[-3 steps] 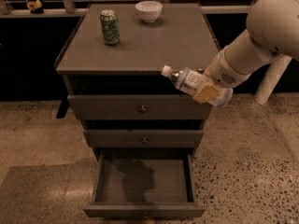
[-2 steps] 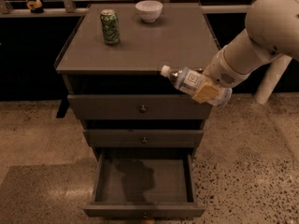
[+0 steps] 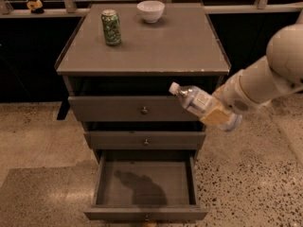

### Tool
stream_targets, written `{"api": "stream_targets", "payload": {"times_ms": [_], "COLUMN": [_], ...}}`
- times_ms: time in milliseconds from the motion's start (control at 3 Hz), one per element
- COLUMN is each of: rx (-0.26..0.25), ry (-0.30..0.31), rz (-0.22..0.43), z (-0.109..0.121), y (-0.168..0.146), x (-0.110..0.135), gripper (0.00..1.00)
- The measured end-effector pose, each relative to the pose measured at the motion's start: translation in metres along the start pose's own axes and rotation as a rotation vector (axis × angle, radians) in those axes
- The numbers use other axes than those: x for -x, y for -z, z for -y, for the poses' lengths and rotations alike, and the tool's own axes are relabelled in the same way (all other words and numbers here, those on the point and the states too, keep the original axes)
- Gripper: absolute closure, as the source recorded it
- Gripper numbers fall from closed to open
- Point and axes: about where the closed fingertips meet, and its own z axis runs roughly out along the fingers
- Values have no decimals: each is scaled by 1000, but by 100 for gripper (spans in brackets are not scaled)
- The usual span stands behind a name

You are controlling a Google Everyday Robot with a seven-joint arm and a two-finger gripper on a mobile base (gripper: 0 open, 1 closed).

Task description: Place blue plastic bottle into bottom drawer

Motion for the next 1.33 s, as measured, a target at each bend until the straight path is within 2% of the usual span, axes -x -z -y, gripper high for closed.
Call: {"api": "stream_targets", "payload": {"times_ms": [333,667,1000,1333], "rx": [39,103,106,184], "ry": [-140,-306,-303,-272], "rz": [-68,-161,-160,-133], "z": [-29,-45,-46,-54], "y": [-8,-17,-16,-39], "x": [-64,-141,-140,-140], "gripper": [100,100,100,100]}}
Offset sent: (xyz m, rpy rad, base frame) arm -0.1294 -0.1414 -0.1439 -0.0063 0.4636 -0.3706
